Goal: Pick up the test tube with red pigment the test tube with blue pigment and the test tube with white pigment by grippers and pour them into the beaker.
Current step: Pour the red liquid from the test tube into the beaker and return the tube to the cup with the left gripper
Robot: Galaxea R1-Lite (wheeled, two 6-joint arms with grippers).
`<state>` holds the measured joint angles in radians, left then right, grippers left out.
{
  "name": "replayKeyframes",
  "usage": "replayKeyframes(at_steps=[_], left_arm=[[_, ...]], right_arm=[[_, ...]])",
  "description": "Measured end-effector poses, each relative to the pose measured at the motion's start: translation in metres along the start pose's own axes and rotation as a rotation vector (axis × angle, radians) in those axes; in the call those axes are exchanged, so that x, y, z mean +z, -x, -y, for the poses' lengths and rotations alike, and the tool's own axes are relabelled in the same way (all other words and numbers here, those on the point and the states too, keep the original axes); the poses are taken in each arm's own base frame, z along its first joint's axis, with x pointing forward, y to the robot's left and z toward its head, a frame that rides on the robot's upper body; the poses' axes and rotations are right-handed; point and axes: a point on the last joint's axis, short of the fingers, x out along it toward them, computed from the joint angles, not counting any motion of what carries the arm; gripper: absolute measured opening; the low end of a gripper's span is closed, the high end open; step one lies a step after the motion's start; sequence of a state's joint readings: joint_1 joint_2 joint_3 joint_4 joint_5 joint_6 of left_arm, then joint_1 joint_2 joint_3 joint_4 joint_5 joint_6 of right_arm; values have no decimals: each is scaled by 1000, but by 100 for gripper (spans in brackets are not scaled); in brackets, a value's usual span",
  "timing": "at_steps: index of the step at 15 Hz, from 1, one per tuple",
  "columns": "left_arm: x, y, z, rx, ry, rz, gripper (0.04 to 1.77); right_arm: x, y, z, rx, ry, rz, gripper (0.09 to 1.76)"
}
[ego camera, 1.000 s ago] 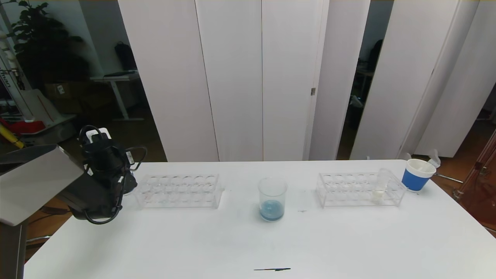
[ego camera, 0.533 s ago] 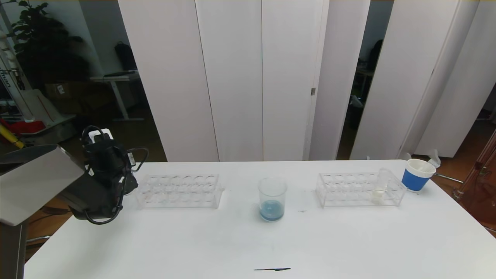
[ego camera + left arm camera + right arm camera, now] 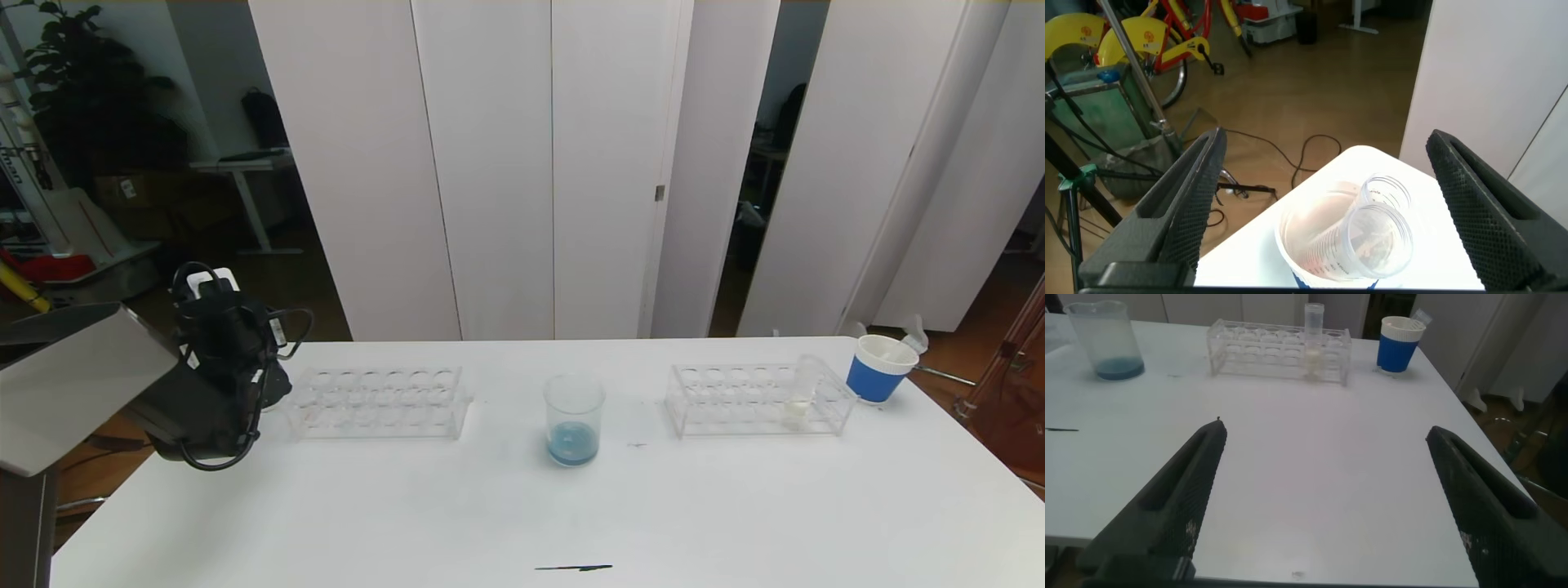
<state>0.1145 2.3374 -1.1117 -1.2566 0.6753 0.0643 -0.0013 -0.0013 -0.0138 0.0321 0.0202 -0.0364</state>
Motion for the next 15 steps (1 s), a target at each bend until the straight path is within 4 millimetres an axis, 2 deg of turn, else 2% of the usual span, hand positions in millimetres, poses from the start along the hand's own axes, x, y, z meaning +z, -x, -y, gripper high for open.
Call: replayKeyframes(at_steps=[8, 12, 15], left_arm=[[24, 6, -1, -7, 11, 42, 174], [52, 16, -4, -16, -31, 68, 174], [80, 32, -10, -32, -32, 75, 174]], right_arm=[[0, 0, 0, 0, 0, 0, 175], [0, 0, 0, 0, 0, 0, 175], [0, 0, 0, 0, 0, 0, 175]])
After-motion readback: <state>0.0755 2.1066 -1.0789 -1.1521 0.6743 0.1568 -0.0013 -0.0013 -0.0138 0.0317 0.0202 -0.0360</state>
